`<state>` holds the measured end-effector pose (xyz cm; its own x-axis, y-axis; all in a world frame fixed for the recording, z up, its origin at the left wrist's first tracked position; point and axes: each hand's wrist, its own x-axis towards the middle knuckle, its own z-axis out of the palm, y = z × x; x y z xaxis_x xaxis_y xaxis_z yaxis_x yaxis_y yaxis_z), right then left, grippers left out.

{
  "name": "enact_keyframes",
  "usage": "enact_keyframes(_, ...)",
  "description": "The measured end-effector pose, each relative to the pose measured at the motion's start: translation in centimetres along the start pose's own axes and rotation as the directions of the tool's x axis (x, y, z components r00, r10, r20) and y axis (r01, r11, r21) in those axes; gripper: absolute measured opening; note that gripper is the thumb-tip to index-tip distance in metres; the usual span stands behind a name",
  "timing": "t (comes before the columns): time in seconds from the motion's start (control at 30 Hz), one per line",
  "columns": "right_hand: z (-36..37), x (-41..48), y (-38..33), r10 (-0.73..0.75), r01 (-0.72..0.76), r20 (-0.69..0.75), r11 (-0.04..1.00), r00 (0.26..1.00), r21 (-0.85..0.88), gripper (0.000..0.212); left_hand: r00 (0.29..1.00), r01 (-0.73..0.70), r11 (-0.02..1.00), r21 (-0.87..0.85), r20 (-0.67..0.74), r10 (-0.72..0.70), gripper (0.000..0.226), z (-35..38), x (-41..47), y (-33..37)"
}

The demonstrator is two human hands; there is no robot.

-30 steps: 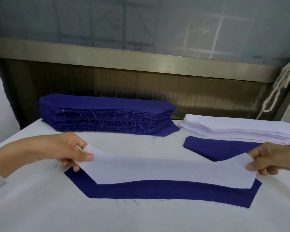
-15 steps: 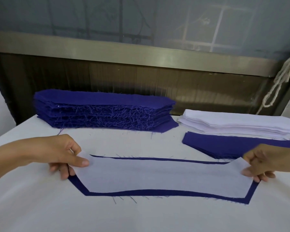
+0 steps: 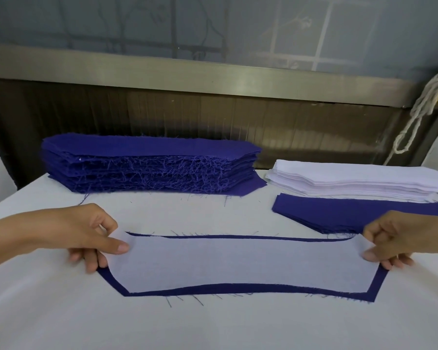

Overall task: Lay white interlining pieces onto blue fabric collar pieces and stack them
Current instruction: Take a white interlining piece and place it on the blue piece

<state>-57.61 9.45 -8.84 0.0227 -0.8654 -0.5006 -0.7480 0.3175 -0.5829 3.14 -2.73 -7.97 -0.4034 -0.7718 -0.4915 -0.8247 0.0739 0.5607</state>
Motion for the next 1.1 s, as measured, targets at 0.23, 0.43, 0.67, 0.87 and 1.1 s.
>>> enact_keyframes(0.23, 0.1, -0.5, -0.7, 0.048, -0.047, -0.029, 0.999, 0.998, 0.017, 0.047, 1.000, 0.029, 1.000, -0.012, 0.009, -0.028, 0.095, 0.1, 0.1, 0.2)
enact_keyframes(0.43, 0.2, -0.6, -0.8, 0.069, -0.070, -0.032, 0.998, 0.997, -0.004, 0.039, 0.998, 0.054, 0.999, -0.005, 0.017, -0.054, 0.106, -0.1, 0.2, -0.1)
enact_keyframes(0.67, 0.0, -0.3, -0.1, 0.087, -0.089, -0.073, 0.996, 0.993, -0.029, 0.046, 0.999, 0.044, 0.999, 0.022, 0.025, -0.045, 0.104, -0.3, 0.3, -0.4)
enact_keyframes(0.87, -0.2, -0.4, 0.3, 0.081, -0.083, -0.072, 0.996, 0.994, -0.025, 0.046, 0.999, 0.043, 0.998, 0.036, -0.026, -0.042, 0.057, -0.3, -0.1, -0.3)
enact_keyframes(1.1, -0.2, -0.7, -0.1, 0.092, -0.095, -0.087, 0.995, 0.992, -0.031, 0.045, 0.993, 0.098, 0.991, 0.088, -0.082, -0.090, 0.059, -1.2, -1.0, -0.2)
